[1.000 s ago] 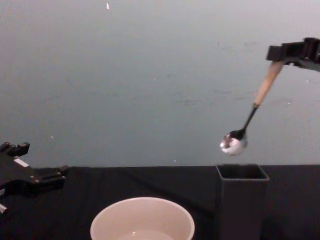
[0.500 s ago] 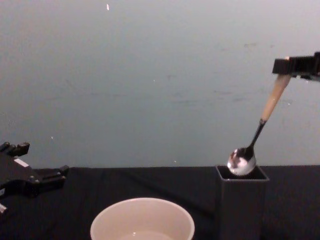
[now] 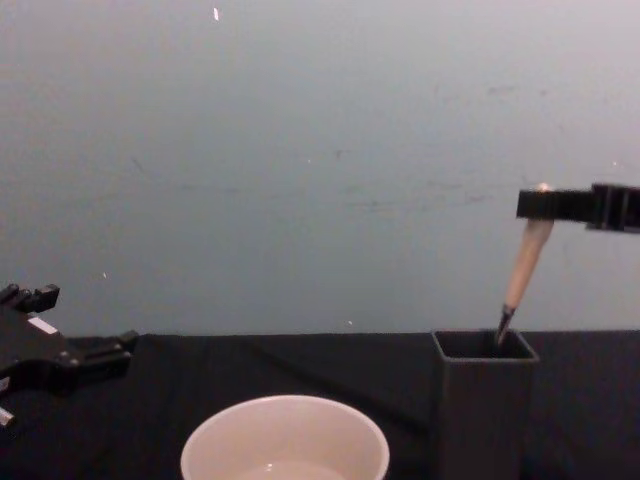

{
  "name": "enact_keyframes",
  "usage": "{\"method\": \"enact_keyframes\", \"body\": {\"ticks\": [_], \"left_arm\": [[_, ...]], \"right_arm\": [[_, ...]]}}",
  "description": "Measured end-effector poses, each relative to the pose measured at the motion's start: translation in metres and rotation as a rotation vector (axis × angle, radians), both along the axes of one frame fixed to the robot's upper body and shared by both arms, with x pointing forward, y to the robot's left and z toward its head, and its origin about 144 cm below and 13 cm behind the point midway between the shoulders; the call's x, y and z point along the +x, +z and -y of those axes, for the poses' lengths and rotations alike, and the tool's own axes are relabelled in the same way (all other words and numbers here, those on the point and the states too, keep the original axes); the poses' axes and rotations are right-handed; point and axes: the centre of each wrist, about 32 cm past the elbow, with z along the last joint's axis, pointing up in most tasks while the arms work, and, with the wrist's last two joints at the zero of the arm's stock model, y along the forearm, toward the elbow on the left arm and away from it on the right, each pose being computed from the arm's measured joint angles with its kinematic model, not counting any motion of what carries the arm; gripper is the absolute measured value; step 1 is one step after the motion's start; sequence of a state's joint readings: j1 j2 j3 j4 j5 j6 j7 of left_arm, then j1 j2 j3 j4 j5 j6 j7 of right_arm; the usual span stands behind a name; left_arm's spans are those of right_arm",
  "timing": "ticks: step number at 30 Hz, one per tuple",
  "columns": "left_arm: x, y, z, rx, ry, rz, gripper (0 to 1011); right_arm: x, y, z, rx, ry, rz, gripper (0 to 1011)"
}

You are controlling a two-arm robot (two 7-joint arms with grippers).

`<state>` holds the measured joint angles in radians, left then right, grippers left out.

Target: Pick up the stirring spoon with one hand, stir inside the cup, then place it back in its original position.

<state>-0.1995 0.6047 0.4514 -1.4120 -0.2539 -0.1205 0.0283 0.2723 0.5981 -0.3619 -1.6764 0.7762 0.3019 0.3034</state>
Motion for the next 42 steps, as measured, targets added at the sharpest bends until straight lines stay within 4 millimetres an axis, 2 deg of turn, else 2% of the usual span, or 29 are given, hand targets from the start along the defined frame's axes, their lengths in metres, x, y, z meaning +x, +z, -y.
{"method": "enact_keyframes", "body": {"ticks": [18, 42], "left_arm": [[0.000, 0.000, 0.000, 0.000, 0.000, 0.000, 1001], [0.000, 0.000, 0.000, 0.000, 0.000, 0.000, 1001]], "right_arm": [[0.007, -0.029, -0.008, -0.086, -0.008, -0.053, 215], [0.009, -0.036, -0.010, -0.108, -0.008, -0.068, 215]]}}
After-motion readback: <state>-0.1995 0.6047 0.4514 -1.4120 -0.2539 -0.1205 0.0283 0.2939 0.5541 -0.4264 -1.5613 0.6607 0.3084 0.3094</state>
